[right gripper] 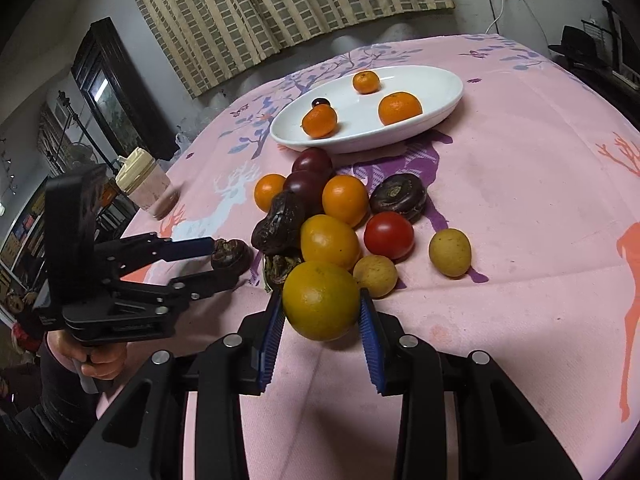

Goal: Organize fruits
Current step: 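Grasp the large yellow citrus with the right tool while the left tool grasps a dark mangosteen, then place the yellow citrus and mangosteen on the white plate, opening both tools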

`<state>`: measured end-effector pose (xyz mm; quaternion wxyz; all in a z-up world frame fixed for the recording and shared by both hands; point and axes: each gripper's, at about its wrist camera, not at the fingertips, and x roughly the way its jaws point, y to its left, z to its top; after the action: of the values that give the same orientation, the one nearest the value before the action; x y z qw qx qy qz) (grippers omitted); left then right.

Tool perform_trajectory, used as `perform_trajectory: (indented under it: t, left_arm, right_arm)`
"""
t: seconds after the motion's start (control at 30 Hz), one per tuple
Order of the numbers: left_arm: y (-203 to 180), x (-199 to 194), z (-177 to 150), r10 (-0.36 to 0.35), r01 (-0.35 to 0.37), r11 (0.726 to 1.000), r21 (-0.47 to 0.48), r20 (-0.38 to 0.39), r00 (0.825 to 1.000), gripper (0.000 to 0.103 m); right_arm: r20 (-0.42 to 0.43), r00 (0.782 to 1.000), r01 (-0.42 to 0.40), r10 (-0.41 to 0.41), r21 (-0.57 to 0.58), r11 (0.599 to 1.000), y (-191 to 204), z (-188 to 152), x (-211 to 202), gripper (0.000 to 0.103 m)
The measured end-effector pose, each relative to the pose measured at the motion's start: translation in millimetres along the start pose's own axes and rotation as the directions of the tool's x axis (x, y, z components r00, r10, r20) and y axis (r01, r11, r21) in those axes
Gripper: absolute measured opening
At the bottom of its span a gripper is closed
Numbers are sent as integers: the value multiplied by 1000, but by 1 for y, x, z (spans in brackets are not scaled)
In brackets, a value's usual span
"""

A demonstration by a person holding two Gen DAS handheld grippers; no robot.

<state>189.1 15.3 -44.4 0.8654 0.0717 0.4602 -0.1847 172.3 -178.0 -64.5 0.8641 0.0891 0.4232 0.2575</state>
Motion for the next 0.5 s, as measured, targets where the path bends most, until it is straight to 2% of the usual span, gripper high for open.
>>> perform_trajectory:
  t: [0.3,0.4,0.5]
  left_arm:
    - [0,5,0,20,-20,1000,4,5,1000,51]
    - [-1,5,0,11,-11,1000,9,5,1000,41]
    - [-4,4,1,17,-17,1000,15,6,1000,40]
  right_arm:
    - [9,1000,-22,22,10,1000,-2,0,-2,37]
    - [14,1000,-27,27,16,999,-3,-1,-3,37]
    - [18,999,-28,28,17,999,-3,0,-3,37]
